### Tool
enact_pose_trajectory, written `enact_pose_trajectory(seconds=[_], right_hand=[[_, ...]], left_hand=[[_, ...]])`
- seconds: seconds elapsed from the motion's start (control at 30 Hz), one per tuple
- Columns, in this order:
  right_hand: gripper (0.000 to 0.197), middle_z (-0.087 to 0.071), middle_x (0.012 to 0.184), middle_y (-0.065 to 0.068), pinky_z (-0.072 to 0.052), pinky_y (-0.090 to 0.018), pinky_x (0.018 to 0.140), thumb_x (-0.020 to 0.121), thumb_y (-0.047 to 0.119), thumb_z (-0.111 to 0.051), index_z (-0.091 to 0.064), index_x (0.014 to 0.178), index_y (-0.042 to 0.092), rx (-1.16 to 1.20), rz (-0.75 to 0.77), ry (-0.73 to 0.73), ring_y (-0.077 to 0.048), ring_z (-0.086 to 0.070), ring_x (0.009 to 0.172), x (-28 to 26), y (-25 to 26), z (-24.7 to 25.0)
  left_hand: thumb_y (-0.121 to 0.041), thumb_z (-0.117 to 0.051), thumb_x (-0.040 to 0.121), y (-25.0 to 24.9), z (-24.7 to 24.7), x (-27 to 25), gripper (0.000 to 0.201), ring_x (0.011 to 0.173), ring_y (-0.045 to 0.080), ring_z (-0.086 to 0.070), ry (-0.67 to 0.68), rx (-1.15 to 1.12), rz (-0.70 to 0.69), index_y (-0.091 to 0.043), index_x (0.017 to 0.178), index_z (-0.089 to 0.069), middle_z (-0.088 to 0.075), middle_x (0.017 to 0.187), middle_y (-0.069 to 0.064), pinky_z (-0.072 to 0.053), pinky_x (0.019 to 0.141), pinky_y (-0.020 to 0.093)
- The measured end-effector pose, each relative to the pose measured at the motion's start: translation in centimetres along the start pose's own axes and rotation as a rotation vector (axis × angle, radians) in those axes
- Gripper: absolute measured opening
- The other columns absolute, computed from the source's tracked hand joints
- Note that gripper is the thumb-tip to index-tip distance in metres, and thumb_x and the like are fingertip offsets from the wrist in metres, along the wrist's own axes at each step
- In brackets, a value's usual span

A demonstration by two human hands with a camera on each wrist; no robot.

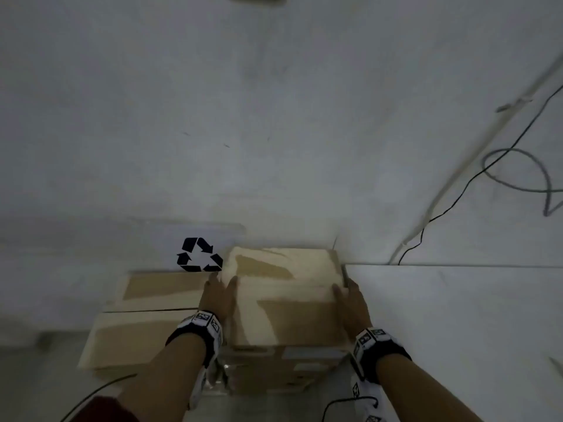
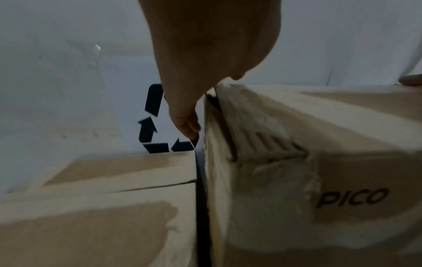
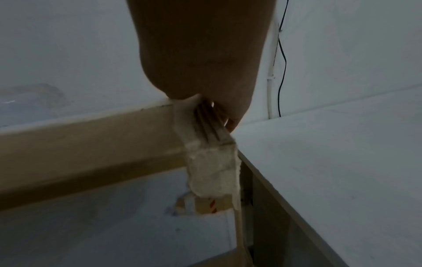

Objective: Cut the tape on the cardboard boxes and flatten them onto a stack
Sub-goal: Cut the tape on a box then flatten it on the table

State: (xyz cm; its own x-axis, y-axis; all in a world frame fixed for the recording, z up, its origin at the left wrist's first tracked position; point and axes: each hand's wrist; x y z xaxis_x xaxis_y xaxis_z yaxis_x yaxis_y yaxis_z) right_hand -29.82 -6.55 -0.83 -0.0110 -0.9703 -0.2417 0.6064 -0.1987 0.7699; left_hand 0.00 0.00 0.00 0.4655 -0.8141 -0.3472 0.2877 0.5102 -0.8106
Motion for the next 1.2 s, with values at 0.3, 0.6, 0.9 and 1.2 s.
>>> enact_pose_trajectory(seconds=[0.3, 0.6, 0.9, 1.2], right_hand=[[0.059, -0.055, 0.137, -0.014, -0.040, -0.039, 0.105, 0.098, 0.049, -0.048, -0.044, 0.144, 0.012, 0.065, -0.174, 0.024, -0.033, -0.052, 0.123, 1.0, -0.5, -0.7], [0.054, -0.056, 0.136, -0.010, -0.040, -0.040, 0.104, 0.098, 0.051, -0.045, -0.048, 0.142, 0.018, 0.084, -0.113, 0.024, -0.031, -0.052, 0.123, 0.3, -1.1, 0.7], [0.051, -0.065, 0.119, -0.005, -0.046, -0.041, 0.096, 0.095, 0.061, -0.044, -0.058, 0.125, 0.021, 0.325, 0.041, -0.077, -0.026, -0.059, 0.108, -3.4, -1.6, 7.3], [0.050, -0.067, 0.116, 0.005, -0.049, -0.050, 0.098, 0.091, 0.065, -0.048, -0.058, 0.124, 0.029, 0.463, 0.178, -0.205, -0.021, -0.063, 0.108, -9.1, -7.9, 22.3]], left_hand=[[-0.055, -0.050, 0.092, 2.0, -1.4, 0.6, 0.055, 0.108, 0.031, -0.057, 0.030, -0.246, 0.135, -0.021, 0.135, -0.051, -0.061, 0.122, 0.011, -0.045, 0.096, 0.043], [-0.050, -0.050, 0.095, 0.0, -1.2, -1.1, 0.056, 0.121, 0.030, -0.051, 0.026, -0.350, 0.117, -0.024, 0.144, -0.043, -0.055, 0.134, 0.008, -0.041, 0.094, 0.036], [-0.053, -0.053, 0.092, -9.3, -0.6, -6.6, 0.053, 0.117, 0.022, -0.055, 0.045, -0.370, -0.176, -0.025, 0.138, -0.051, -0.058, 0.130, -0.004, -0.044, 0.096, 0.035], [-0.061, -0.059, 0.085, -17.4, -8.2, -19.4, 0.056, 0.107, 0.017, -0.065, 0.090, -0.417, -0.418, -0.033, 0.133, -0.054, -0.066, 0.122, -0.007, -0.053, 0.089, 0.036]])
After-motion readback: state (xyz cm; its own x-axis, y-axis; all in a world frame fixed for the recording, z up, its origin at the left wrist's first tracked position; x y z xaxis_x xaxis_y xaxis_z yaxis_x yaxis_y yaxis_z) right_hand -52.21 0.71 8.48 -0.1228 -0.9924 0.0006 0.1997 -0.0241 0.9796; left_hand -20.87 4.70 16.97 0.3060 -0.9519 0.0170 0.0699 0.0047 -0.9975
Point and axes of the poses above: each hand's wrist, its own x-axis towards the middle knuckle, its own z-axis out of the back of the hand, y = z × x
